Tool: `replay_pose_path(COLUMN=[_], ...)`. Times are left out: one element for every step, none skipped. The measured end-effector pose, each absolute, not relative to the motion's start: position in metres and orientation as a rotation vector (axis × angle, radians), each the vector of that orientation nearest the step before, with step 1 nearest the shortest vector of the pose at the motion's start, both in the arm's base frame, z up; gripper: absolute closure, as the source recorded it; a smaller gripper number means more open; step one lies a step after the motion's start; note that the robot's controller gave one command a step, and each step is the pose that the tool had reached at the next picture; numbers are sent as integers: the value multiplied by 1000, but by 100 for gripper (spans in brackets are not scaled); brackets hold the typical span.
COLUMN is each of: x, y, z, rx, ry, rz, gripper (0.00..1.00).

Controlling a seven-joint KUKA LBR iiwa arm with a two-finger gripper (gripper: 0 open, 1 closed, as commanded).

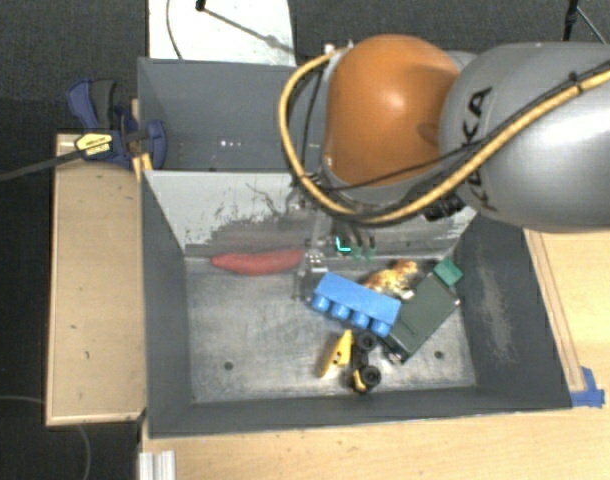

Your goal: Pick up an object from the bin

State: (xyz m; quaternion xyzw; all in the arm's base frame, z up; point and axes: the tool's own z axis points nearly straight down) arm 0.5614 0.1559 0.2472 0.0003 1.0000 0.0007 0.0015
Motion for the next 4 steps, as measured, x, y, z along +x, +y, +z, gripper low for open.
replay_pose_path(x=[553, 556, 573, 550], y=[133, 106, 104, 66], z=[238, 180, 119, 98], rx=[71, 46, -178, -287], ry=[3138, 3133, 3129, 3132], rz=[3, 3, 1, 5], gripper=[0, 0, 0, 0])
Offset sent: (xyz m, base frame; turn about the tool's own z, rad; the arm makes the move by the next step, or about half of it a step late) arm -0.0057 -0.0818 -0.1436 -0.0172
